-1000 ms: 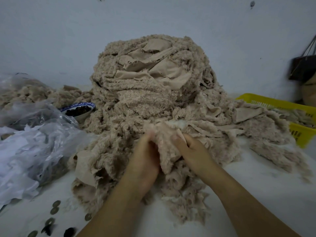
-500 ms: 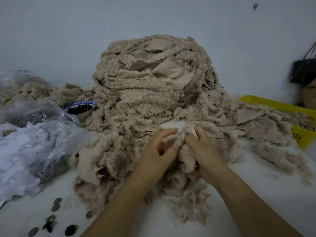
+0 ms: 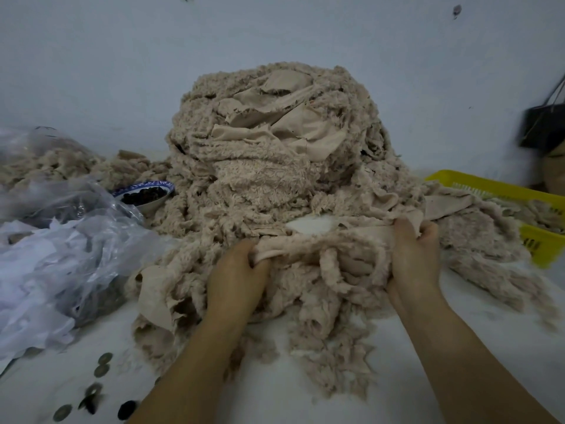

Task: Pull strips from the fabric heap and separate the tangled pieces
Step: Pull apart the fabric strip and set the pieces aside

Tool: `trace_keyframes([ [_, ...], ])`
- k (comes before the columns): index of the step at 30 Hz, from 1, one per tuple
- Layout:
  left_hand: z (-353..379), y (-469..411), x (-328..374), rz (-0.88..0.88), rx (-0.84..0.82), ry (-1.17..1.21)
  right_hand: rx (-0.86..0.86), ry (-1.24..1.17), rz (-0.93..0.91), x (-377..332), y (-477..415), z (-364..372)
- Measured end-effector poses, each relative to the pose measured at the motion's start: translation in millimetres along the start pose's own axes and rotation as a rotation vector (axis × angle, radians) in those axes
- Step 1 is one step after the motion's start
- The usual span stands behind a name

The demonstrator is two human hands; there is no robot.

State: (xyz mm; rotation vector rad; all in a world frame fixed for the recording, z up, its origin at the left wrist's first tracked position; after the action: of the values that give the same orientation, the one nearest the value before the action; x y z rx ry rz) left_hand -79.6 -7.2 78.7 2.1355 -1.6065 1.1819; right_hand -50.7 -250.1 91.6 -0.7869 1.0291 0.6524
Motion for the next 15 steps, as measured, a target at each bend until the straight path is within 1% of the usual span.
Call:
trace_keyframes([
  [3,-0.2,-4.3,-8.6,-0.212,0.025,0.398,0.030,0.068,-0.041,2.7,-0.2,-2.0],
  [5,-0.1,-4.5,-7.9,-0.323,0.014,0.637,-0.019,0.160,-0.098,4.8,3.1,1.3],
  [7,0.2,-3.5,-4.8,-0.344,-0.029,0.807,-0.078,0.220,-0.158,7.0,5.1,4.4],
  [11,-1.9,-2.5,2.3,-0.219,-0.093,1.043,-0.053,0.297,-0.188,6.7,2.8,-0.7],
  [13,-4.2,-4.1,3.7,-0.272,-0.112,1.250,-0.029,0.321,-0.196,6.9,2.4,-3.7],
  [15,-7.0,-7.3,2.2,-0.417,-0.165,1.527,-0.033,0.332,-0.210,7.5,2.1,-4.4],
])
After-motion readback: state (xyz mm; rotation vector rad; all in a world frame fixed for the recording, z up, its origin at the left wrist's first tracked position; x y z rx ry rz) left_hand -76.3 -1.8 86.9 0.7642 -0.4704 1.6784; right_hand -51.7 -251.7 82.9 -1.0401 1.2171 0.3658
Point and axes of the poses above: each hand's wrist, its own y-axis away from the middle knuckle, its own z-axis out of the palm, x = y × z, the point moved 2 cm from there along -y, towards the middle knuckle, and after that the axes turned 10 degrees about -z, right-handed, at the moved point
